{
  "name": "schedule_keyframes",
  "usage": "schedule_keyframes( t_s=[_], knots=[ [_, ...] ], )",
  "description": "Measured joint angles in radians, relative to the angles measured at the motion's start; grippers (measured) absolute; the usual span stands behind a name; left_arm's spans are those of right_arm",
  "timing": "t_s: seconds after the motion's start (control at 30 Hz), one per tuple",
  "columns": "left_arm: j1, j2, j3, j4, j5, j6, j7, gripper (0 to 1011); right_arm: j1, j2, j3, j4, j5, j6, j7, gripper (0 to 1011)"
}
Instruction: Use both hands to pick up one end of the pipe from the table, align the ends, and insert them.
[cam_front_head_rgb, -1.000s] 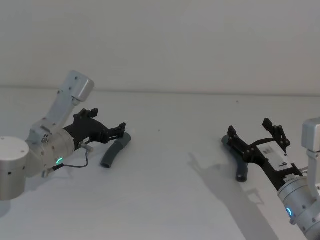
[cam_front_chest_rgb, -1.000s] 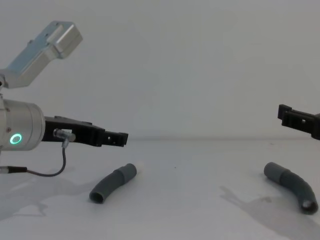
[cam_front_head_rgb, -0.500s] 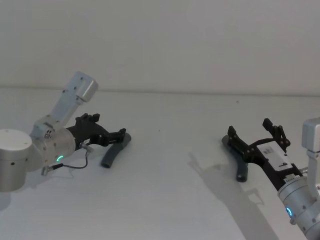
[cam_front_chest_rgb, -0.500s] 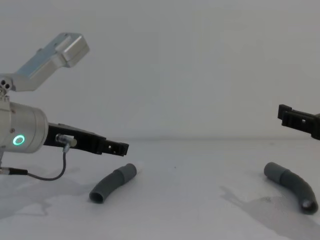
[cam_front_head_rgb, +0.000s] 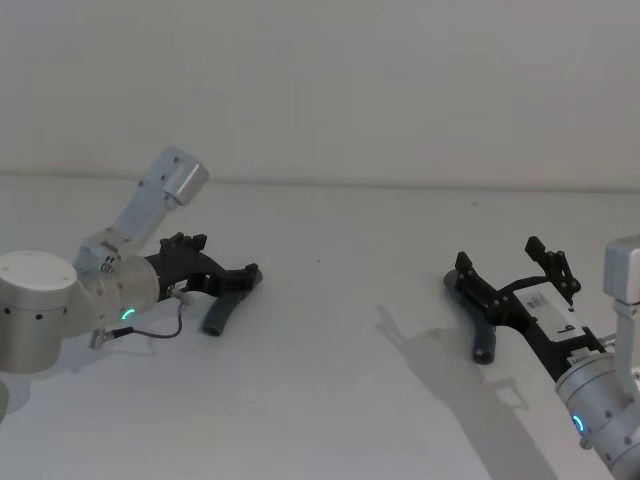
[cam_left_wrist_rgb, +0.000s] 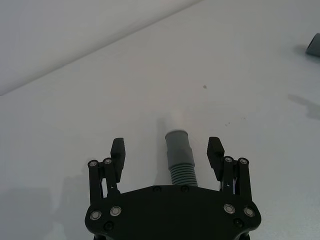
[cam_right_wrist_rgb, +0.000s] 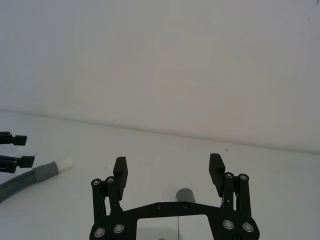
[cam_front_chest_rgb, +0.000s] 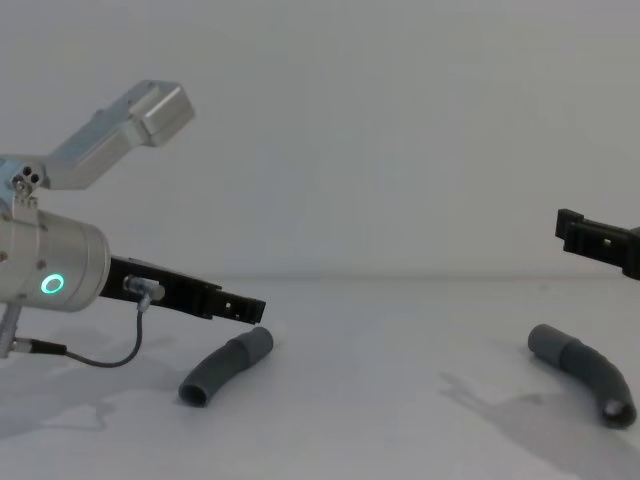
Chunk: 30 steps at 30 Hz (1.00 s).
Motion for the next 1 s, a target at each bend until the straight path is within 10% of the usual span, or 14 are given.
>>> schedule_keyframes(
  t_s=[1.0],
  knots=[
    [-0.027, -0.041, 0.022, 0.08, 0.037, 0.013, -0.018, 1000, 0.0, 0.0, 0.0, 0.0, 0.0, 0.0, 0.0, 1001]
  ],
)
